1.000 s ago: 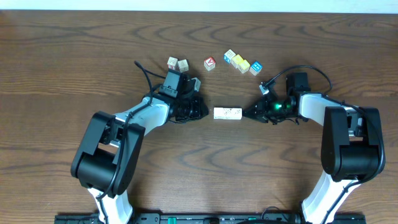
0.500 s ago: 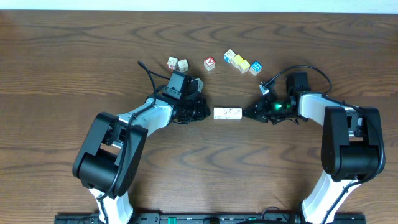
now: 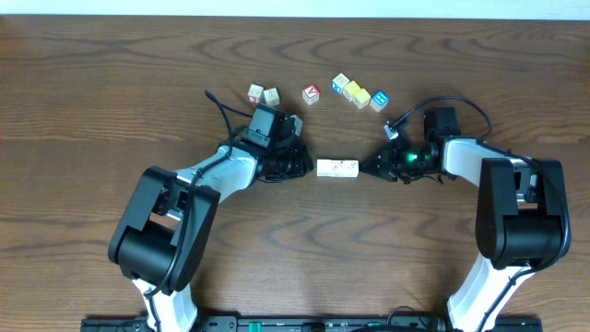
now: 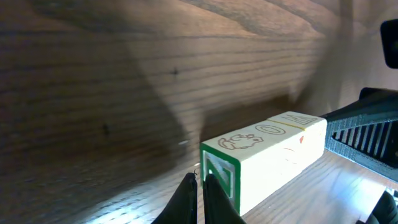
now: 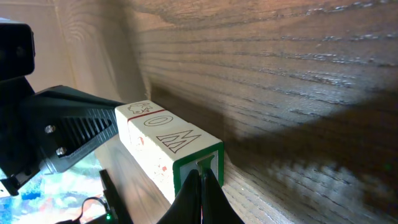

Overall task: Lift 3 blocks
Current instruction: 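Lower both grippers to the row ends, fingers facing the blocks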

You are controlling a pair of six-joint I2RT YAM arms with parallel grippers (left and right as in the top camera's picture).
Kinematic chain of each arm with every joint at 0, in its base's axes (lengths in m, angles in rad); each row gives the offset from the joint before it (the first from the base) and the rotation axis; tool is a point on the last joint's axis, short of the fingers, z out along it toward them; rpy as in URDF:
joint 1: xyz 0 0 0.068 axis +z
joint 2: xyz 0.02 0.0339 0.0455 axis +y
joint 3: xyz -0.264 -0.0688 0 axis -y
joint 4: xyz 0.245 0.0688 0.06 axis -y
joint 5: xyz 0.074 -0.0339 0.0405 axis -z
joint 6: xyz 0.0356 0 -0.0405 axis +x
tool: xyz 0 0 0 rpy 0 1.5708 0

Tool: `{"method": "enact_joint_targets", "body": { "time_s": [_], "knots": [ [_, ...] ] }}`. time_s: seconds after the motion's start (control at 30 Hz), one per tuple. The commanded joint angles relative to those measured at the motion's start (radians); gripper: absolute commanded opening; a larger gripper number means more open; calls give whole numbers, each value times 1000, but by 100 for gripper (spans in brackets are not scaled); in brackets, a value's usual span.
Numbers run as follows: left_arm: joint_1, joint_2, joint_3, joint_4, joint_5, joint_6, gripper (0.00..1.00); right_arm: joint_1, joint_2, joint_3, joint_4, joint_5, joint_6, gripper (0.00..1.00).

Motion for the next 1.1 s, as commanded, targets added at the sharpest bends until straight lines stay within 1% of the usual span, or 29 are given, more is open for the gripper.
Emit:
{"method": "enact_joint_targets", "body": {
  "time_s": [0.0,1.07],
  "knots": [
    [-11,17,-8,3,-13,-6,7,-1,4,-2,5,-20,-6,1],
    [-11,16,-8,2,-2,-16,7,52,4,-2,40,16,10,1]
  ]
}}
